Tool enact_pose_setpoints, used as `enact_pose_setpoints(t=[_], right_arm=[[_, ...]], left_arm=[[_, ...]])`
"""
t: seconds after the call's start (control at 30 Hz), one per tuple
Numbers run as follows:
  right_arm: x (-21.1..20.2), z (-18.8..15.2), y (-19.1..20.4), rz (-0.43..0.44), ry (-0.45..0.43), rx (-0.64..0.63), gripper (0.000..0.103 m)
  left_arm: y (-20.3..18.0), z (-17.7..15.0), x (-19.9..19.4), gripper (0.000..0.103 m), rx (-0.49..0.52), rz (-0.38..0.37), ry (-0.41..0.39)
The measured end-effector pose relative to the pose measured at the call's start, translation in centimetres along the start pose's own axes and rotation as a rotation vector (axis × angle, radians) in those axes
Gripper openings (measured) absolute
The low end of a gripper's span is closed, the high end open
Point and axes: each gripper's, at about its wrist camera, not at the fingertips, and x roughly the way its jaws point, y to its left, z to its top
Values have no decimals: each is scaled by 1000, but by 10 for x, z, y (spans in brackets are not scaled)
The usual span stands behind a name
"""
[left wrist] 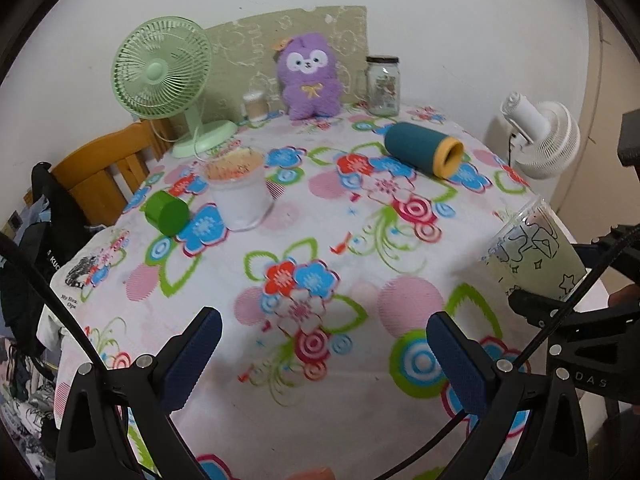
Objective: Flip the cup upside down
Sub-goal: 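Lift the green-sleeved cup with the right gripper toward the left gripper, then close the left gripper on the cup while the right gripper opens and releases it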
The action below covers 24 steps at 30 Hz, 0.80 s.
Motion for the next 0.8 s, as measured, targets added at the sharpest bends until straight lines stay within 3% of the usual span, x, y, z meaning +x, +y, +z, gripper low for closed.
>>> enact_pose_setpoints(t=[0.37, 0.5, 0.8], right_arm=[[13, -6, 4, -15, 66, -23, 64], [9, -4, 4, -17, 47, -35, 81], [-17, -7, -11, 70, -23, -23, 83]], left_arm=[[-7, -7, 4, 103, 8, -9, 24], [-5, -5, 3, 103, -5, -15, 28], [-4, 7, -16, 103, -48, -65, 12]])
